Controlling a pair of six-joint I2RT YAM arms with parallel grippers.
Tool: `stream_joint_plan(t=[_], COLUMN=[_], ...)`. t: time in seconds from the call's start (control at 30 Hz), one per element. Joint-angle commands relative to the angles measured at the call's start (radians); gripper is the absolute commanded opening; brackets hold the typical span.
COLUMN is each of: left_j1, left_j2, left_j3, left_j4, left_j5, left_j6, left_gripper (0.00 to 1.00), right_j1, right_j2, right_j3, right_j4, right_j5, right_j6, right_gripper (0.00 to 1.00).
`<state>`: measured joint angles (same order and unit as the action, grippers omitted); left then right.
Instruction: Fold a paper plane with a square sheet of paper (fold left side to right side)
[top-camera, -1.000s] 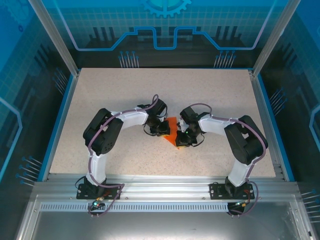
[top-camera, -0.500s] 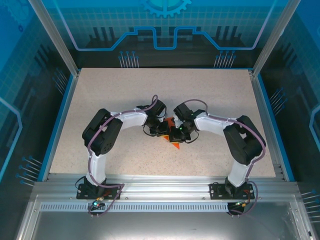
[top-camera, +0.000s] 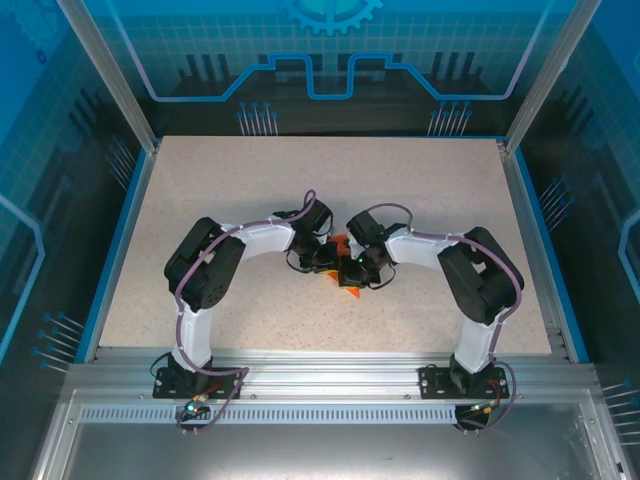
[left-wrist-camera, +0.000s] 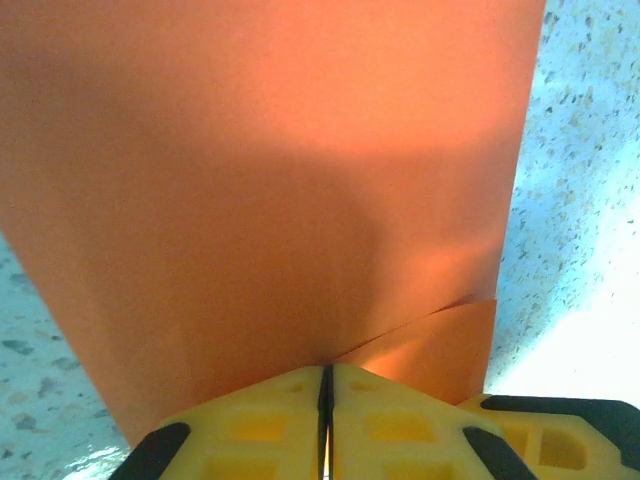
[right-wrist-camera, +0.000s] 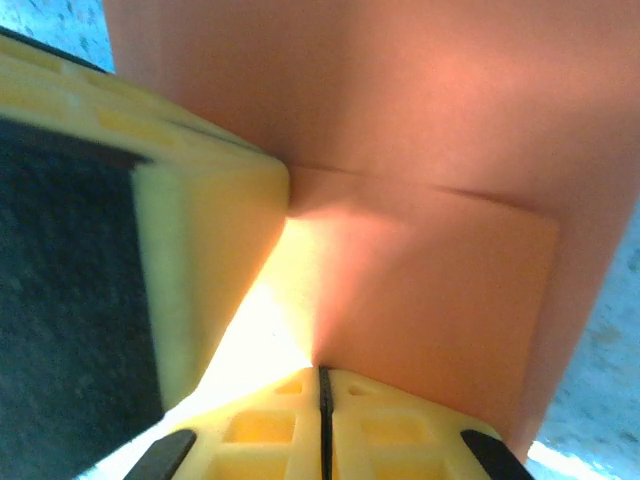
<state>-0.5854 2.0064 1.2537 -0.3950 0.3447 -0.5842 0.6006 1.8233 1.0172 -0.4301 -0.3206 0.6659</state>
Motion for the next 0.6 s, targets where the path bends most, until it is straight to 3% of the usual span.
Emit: stream_joint_plan(t=[0.0,0.47,0.57], left_j1=[-0.004,-0.003,-0.003], left_j2=[0.039,0.032,-0.004], left_j3=[-0.029,-0.015,-0.002], left_j4=[-0.055,-0.063,-0.056], left_j5=[-0.079,-0.077,-0.044], left_j6=[0.007,0.008,-0.001], left_gripper=[0.12,0.12,0.17], right_j1=[-0.018,-0.096,-0.104], right_j2=[-0.033,-0.195,-0.255], right_j3=[-0.083,-0.291,-0.279], right_j4=[-0.107,-0.114,-0.121], right_j5=[0.041,0.014,0.003], right_j6=[0.017,-0.010,-0.053], right_gripper=[0.09,0.10,0.11])
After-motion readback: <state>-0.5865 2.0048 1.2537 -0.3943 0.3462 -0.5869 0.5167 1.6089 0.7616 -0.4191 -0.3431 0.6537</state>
